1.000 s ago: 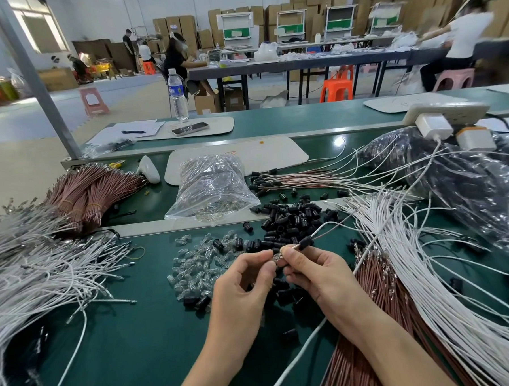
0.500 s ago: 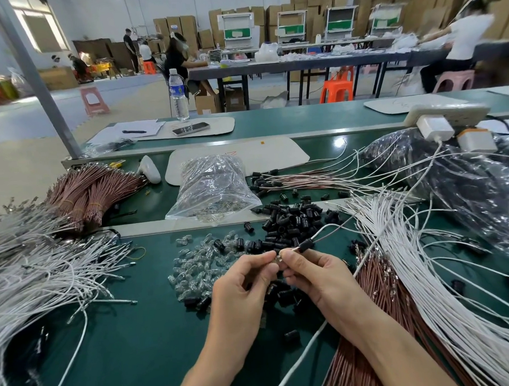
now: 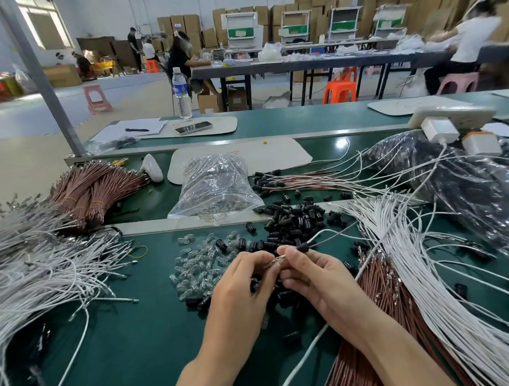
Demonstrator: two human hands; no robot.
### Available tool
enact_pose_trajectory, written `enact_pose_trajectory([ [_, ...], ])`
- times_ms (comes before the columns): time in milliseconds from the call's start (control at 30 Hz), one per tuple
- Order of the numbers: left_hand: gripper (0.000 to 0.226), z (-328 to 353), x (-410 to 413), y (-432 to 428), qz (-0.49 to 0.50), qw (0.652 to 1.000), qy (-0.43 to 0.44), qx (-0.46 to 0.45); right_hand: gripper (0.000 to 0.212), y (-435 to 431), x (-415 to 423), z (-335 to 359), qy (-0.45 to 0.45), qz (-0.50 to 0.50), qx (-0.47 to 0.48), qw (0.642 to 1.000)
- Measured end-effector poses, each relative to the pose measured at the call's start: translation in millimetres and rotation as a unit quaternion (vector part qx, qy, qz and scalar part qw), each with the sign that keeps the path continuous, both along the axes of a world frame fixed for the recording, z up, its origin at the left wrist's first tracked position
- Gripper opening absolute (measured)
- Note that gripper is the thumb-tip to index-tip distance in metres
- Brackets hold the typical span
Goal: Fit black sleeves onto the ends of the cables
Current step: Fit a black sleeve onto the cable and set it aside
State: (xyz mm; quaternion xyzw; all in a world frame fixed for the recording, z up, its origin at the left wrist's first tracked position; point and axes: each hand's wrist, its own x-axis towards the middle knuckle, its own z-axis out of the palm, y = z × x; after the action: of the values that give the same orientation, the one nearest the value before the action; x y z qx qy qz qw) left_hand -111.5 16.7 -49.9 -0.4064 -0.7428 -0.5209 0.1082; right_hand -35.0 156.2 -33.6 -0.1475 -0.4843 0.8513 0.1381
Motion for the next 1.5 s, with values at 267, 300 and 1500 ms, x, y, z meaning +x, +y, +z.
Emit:
enact_pose_trajectory([
  [267,0.012,1.0,-3.7,-0.4,0.006,1.000,-0.017,0.010,0.030,2.3,0.9,4.5,0.023,-0.043,-0.040,0.998],
  [300,0.011,1.0,-3.8,-0.7,0.005,1.000,-0.024,0.012,0.030,2.2,0.6,4.1,0.022,-0.038,-0.037,0.998],
  [1500,0.034,1.2,-2.4,-11.8,-0.025,0.999,-0.036,-0.015,0.025,-4.0,1.7,0.0,-0.010,-0.010,-0.007,1.000],
])
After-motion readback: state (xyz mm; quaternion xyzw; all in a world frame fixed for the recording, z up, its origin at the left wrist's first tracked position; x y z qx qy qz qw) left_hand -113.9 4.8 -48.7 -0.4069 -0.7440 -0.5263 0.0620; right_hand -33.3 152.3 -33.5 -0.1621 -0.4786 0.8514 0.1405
